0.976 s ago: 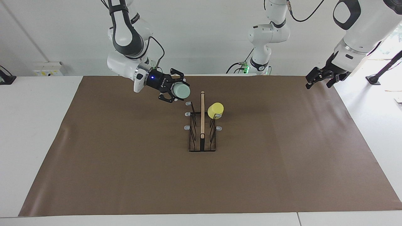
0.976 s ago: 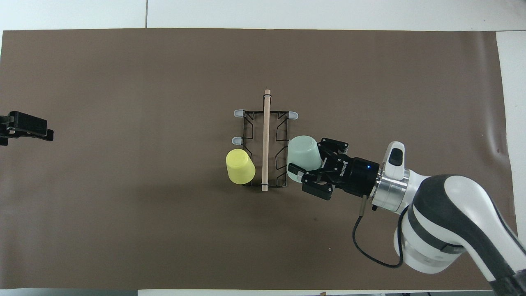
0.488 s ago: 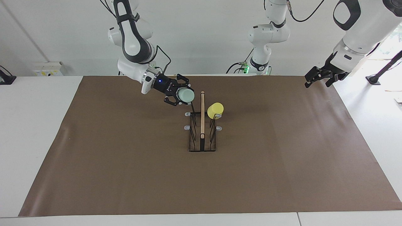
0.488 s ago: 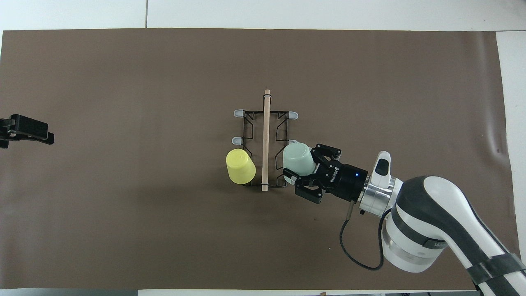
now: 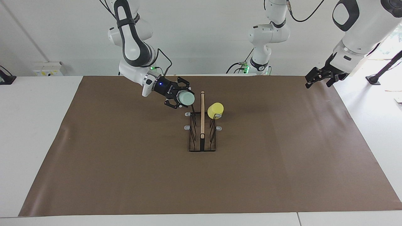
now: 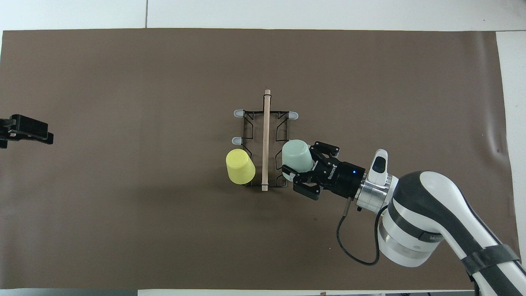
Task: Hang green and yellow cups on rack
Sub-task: 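Lower the green cup onto a rack peg with the right gripper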
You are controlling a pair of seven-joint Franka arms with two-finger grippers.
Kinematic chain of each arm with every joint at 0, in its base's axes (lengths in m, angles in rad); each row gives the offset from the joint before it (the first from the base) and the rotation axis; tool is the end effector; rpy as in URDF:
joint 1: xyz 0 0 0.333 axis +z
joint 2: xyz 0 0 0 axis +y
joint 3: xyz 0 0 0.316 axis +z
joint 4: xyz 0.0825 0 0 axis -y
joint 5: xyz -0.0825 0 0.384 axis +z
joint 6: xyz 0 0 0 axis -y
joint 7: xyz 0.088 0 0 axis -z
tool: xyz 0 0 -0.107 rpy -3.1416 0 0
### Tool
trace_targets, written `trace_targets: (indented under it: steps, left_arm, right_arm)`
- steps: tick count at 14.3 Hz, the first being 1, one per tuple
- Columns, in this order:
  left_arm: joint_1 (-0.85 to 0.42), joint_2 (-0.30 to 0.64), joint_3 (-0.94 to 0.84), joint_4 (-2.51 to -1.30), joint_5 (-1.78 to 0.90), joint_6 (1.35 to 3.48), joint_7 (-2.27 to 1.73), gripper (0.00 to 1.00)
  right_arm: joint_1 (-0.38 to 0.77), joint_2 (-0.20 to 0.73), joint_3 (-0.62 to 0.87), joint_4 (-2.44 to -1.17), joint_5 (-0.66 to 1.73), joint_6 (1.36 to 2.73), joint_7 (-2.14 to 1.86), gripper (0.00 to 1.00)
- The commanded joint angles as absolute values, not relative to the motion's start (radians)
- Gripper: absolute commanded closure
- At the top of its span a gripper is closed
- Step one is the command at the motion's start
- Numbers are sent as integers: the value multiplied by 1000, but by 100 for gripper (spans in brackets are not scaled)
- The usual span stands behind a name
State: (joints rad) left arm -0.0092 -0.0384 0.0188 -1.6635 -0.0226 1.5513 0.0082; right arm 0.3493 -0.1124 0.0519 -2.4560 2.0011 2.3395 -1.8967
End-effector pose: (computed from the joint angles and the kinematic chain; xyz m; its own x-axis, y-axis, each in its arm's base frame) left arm 0.5381 0.0029 0.6003 0.9973 0.0009 -0.0735 0.0026 -0.9997 0.0239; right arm 0.4383 0.2015 0.3557 0.5349 0.0225 0.8446 0.7460 -0.4819 -0.4596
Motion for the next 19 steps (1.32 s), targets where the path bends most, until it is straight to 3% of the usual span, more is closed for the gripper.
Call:
trace_targets:
  steps: [1, 9, 11, 16, 19]
  left_arm:
    - [-15, -48, 18, -1680, -5, 1598, -8, 0]
    - [-8, -48, 14, -1681, -3, 1617, -8, 0]
    - [-8, -48, 14, -1683, -3, 1617, -6, 0]
    - [-8, -48, 14, -1683, -3, 1617, -6, 0]
    - [-8, -48, 14, -1683, -3, 1617, -6, 0]
  right_arm:
    - [350, -87, 57, -2437, 2031, 2353, -1939, 100]
    - [373, -78, 55, -2467, 2057, 2379, -2003, 100]
    - [379, -45, 57, -2480, 2182, 2353, -2115, 100]
    - [377, 89, 55, -2493, 2221, 2208, -2268, 100]
    - [380, 100, 55, -2500, 2238, 2218, -2292, 100]
